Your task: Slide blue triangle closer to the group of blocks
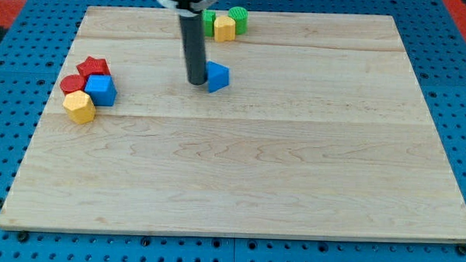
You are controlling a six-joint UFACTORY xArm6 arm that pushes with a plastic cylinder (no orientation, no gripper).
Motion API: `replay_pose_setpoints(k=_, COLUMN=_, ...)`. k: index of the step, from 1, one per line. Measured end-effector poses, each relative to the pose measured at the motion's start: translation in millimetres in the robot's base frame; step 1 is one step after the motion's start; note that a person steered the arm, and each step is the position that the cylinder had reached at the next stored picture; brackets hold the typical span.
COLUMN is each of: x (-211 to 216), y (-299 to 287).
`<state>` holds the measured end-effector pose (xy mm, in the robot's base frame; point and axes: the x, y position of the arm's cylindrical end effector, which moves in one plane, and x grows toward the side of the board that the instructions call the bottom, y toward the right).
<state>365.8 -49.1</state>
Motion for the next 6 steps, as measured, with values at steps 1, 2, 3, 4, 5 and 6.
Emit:
replay_pose_setpoints(k=1, x=16.8, y=38.5)
replay_pose_setpoints(k=2, x=49.9, y=60.3)
replay_pose_setpoints(k=3, x=-4.3, y=60.1)
replay_pose_setpoints(k=4, x=-64.7, y=-5.3)
replay_pose_setpoints(k=5, x=-69.8, y=19.1)
replay_pose_setpoints(k=6, x=-67.1, y=24.0)
